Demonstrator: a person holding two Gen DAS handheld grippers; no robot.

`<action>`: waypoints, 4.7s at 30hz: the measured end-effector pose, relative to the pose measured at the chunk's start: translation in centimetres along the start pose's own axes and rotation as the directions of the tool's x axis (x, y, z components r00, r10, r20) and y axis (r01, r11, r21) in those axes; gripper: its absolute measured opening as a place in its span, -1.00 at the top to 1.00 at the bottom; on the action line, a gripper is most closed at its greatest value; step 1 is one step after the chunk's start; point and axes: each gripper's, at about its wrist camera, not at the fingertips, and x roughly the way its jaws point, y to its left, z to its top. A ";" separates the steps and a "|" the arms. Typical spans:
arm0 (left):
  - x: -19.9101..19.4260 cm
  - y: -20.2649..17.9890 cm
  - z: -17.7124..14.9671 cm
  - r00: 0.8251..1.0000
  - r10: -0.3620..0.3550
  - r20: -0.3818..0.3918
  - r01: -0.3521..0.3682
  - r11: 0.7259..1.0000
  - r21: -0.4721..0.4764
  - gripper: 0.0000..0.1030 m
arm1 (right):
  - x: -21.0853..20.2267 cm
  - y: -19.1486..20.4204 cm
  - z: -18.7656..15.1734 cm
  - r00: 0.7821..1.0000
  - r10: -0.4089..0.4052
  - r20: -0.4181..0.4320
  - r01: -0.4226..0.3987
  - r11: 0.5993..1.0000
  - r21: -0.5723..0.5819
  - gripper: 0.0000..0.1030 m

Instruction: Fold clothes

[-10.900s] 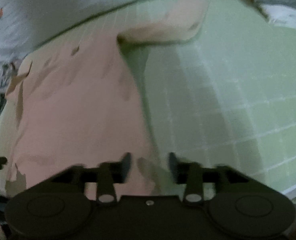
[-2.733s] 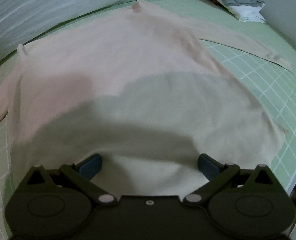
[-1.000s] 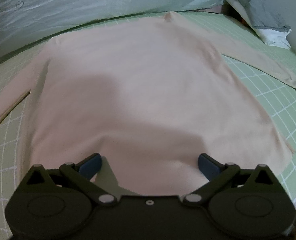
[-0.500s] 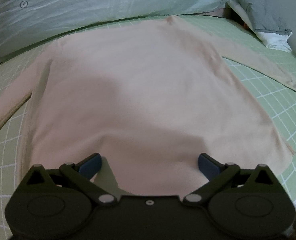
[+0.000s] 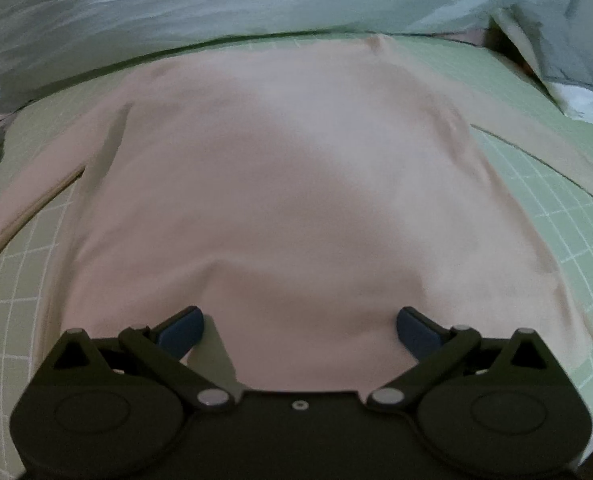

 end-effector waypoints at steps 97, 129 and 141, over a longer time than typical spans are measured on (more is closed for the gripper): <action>-10.6 -21.9 -15.1 0.997 0.068 0.046 -0.071 0.995 0.073 -0.72 | 5.5 -37.4 7.1 0.950 -0.313 -0.017 0.293 0.870 0.396 -0.95; -5.9 -9.4 -4.5 0.995 0.090 0.033 -0.089 0.996 -0.012 -0.76 | -2.9 -28.3 0.2 0.937 -0.349 0.022 0.285 0.798 0.531 -0.84; -1.1 -4.3 0.0 1.000 0.022 -0.012 -0.022 1.000 -0.001 -0.81 | -3.7 -15.3 -1.5 0.961 -0.272 0.045 0.247 0.921 0.302 -1.00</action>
